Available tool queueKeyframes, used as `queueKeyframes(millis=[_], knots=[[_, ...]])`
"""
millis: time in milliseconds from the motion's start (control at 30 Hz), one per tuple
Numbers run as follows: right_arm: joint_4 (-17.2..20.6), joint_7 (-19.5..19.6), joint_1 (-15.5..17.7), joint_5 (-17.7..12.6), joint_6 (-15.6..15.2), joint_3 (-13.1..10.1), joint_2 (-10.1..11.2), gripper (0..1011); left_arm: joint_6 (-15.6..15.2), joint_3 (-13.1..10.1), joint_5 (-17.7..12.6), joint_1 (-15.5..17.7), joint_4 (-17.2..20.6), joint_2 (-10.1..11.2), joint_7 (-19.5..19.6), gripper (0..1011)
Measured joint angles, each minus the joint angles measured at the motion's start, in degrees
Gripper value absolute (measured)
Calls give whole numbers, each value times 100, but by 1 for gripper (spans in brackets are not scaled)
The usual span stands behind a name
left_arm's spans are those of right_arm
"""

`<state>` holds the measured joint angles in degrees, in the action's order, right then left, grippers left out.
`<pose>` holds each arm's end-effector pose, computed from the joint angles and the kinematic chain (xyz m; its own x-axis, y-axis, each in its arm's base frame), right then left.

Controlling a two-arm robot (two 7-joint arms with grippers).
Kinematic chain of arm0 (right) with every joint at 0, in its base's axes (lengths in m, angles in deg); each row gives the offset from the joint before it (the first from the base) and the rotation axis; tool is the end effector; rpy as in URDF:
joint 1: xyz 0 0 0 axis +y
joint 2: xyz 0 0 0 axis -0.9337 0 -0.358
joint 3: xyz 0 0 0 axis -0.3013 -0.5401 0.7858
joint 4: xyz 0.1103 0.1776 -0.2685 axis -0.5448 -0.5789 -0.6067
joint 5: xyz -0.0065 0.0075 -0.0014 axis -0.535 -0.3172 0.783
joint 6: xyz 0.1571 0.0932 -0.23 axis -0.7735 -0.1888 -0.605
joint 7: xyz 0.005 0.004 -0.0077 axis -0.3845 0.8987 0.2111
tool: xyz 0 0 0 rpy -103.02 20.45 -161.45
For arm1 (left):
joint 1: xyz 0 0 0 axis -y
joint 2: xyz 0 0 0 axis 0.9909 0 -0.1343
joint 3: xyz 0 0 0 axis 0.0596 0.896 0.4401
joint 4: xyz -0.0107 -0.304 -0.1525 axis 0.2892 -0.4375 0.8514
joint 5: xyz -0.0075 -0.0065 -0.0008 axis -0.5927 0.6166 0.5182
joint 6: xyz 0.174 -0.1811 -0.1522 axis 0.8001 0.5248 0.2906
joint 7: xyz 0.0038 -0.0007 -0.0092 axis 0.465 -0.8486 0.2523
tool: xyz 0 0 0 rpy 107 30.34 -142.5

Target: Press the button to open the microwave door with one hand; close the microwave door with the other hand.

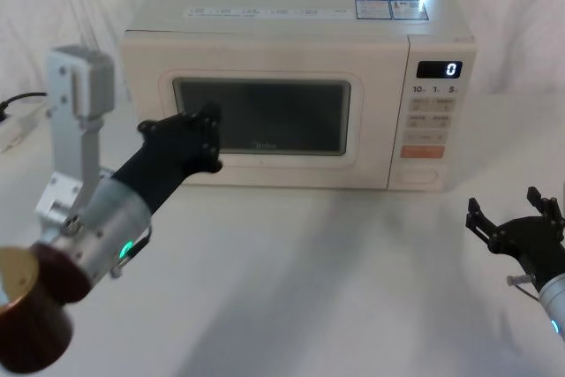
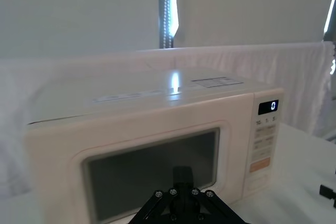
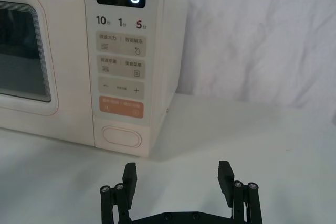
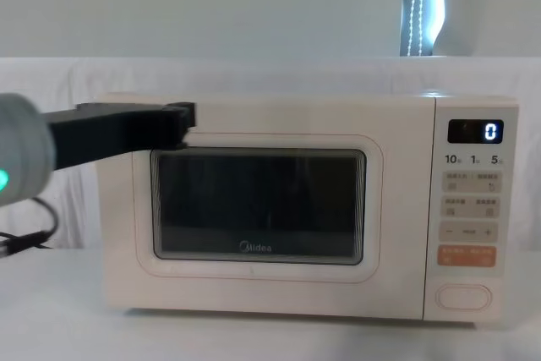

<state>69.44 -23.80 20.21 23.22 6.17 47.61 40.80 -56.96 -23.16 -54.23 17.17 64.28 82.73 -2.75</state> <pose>0.3179 -0.0452 -0.3535 0.1288 -0.9876 0.0901 0.9917 0.1282 -0.0121 0.3379 0.0208 -0.2239 0.4925 0.8699 0.0269 -0.8662 0.4929 -0.0819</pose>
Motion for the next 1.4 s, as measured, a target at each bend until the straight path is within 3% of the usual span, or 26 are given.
queueKeyframes(millis=[400, 633, 800, 1133, 1367, 1400], knots=[[0, 0, 0, 0, 0, 0, 0, 1002, 476, 556, -74, -1024, 518, 264, -115, 0], [0, 0, 0, 0, 0, 0, 0, 1002, 759, 780, -221, -1543, 615, 259, -192, 0], [0, 0, 0, 0, 0, 0, 0, 1002, 928, 983, -267, -1883, 590, 138, -245, 0], [0, 0, 0, 0, 0, 0, 0, 1002, 1071, 1234, -206, -2074, 415, -51, -244, 2], [0, 0, 0, 0, 0, 0, 0, 1002, 1044, 1296, -183, -2080, 173, -212, -301, 151], [0, 0, 0, 0, 0, 0, 0, 1002, 1045, 1302, -190, -2084, 140, -230, -318, 222]])
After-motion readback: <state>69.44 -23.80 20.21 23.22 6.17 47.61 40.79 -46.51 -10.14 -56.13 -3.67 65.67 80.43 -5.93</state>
